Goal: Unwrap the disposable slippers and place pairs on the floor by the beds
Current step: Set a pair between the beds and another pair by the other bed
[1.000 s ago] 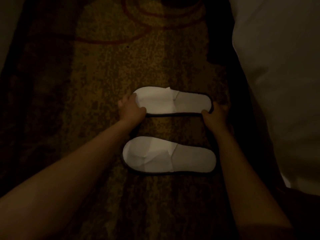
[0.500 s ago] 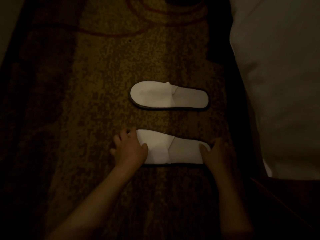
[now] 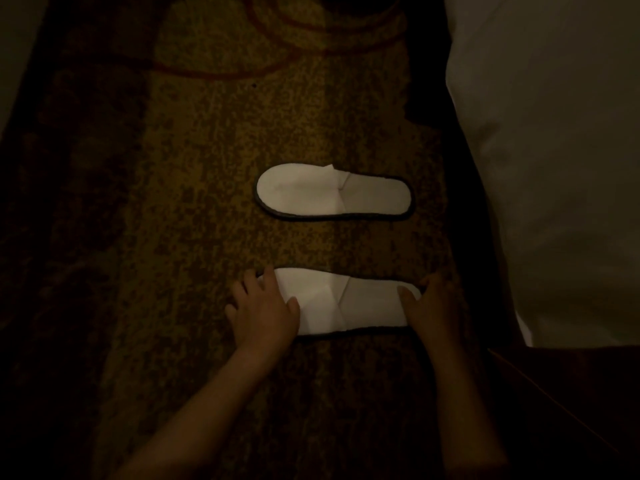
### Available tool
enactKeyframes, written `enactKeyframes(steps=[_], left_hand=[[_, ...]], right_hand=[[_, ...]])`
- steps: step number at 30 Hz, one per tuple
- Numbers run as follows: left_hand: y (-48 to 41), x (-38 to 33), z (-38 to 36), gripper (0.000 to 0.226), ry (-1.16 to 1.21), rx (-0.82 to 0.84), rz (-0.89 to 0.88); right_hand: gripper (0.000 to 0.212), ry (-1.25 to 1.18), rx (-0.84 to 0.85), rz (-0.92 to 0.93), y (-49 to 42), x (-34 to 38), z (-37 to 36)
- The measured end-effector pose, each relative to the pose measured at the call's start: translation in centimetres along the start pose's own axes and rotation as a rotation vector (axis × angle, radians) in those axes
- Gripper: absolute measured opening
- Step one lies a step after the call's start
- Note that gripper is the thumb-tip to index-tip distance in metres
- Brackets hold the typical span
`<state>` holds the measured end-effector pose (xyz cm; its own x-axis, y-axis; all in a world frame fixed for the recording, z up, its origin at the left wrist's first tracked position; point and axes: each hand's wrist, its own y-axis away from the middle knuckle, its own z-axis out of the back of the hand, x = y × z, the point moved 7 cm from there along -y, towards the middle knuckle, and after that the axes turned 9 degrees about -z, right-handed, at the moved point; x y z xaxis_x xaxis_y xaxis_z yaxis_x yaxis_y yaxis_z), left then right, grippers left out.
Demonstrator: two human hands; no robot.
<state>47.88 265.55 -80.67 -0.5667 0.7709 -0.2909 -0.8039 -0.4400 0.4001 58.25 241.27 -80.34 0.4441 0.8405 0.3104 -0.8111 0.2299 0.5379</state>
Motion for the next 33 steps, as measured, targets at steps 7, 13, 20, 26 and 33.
enactKeyframes(steps=[7, 13, 20, 26, 33], left_hand=[[-0.5, 0.3, 2.7, 0.061, 0.016, 0.148, -0.006], [1.8, -1.7, 11.9, 0.052, -0.105, 0.203, -0.063], [8.4, -8.2, 26.8, 0.052, -0.138, 0.208, -0.146], [15.1, -18.6, 42.7, 0.05, -0.133, 0.135, -0.33], [26.6, -28.9, 53.0, 0.054, -0.192, 0.139, -0.567]], right_hand=[[0.058, 0.056, -0.02, -0.091, 3.2, 1.2, 0.5], [0.057, 0.413, 0.106, 0.219, 12.7, 7.9, 2.5], [0.063, 0.373, 0.226, 0.333, 23.4, 14.8, 14.3], [0.055, 0.337, -0.02, 0.399, 30.9, 19.3, 33.1], [0.057, 0.287, -0.264, 0.263, 40.4, 15.5, 50.8]])
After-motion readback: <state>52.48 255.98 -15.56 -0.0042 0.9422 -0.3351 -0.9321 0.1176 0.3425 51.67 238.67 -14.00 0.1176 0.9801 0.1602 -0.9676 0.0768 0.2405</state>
